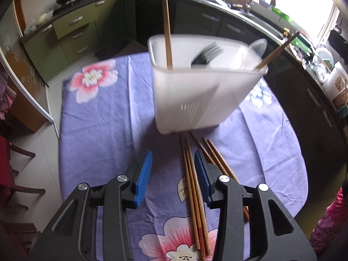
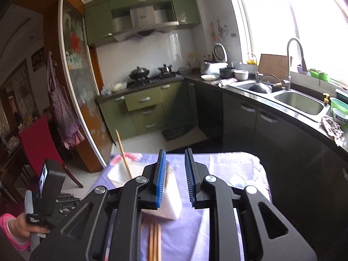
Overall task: Organize utensils
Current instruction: 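Drop the chopstick into the holder with the right tool while the left tool returns to the chopsticks, then grasp and lift a chopstick with the left tool while the right tool reaches, then drop the chopstick into the holder with the left tool while the right tool lifts one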
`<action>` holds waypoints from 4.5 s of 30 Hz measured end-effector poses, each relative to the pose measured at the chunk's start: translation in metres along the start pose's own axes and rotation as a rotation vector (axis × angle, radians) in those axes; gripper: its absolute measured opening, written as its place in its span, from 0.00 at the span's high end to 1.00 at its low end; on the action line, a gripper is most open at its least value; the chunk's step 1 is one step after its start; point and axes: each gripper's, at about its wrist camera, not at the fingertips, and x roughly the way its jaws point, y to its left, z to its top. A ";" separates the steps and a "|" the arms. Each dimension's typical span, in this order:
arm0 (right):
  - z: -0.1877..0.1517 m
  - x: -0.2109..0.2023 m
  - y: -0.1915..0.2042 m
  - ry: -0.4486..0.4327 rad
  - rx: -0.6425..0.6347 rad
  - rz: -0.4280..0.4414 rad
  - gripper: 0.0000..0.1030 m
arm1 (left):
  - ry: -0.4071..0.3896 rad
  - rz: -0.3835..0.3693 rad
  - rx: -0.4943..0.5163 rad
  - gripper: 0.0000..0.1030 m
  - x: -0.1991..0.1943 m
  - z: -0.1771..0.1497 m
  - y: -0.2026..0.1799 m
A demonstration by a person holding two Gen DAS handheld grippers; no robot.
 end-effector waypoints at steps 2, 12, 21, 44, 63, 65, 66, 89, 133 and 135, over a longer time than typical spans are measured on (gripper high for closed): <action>-0.015 0.008 -0.013 0.049 0.012 -0.021 0.81 | 0.043 0.005 0.000 0.62 0.021 -0.005 -0.004; -0.061 0.029 -0.055 0.151 0.080 -0.027 0.81 | 0.152 0.033 -0.003 0.75 0.072 -0.014 -0.010; -0.065 0.034 -0.061 0.167 0.088 -0.023 0.81 | 0.188 0.038 0.015 0.75 0.086 -0.016 -0.017; -0.133 0.108 -0.010 0.465 -0.109 0.051 0.69 | 0.187 0.115 0.047 0.95 0.085 -0.021 -0.011; -0.172 0.184 0.042 0.642 -0.196 0.073 0.88 | -0.014 0.076 -0.019 0.95 -0.015 -0.029 0.043; -0.173 0.187 0.048 0.640 -0.196 0.077 0.88 | -0.019 0.072 -0.024 0.95 -0.020 -0.034 0.047; -0.172 0.188 0.050 0.635 -0.195 0.079 0.88 | -0.021 0.072 -0.026 0.95 -0.022 -0.035 0.049; -0.175 0.202 0.076 0.689 -0.273 0.005 0.88 | -0.021 0.068 -0.057 0.95 -0.030 -0.040 0.064; -0.043 -0.048 0.025 0.071 -0.097 0.120 0.94 | -0.185 -0.031 0.029 0.95 -0.139 0.017 0.008; -0.038 -0.049 0.027 0.074 -0.103 0.121 0.94 | -0.207 -0.036 0.033 0.95 -0.152 0.034 0.001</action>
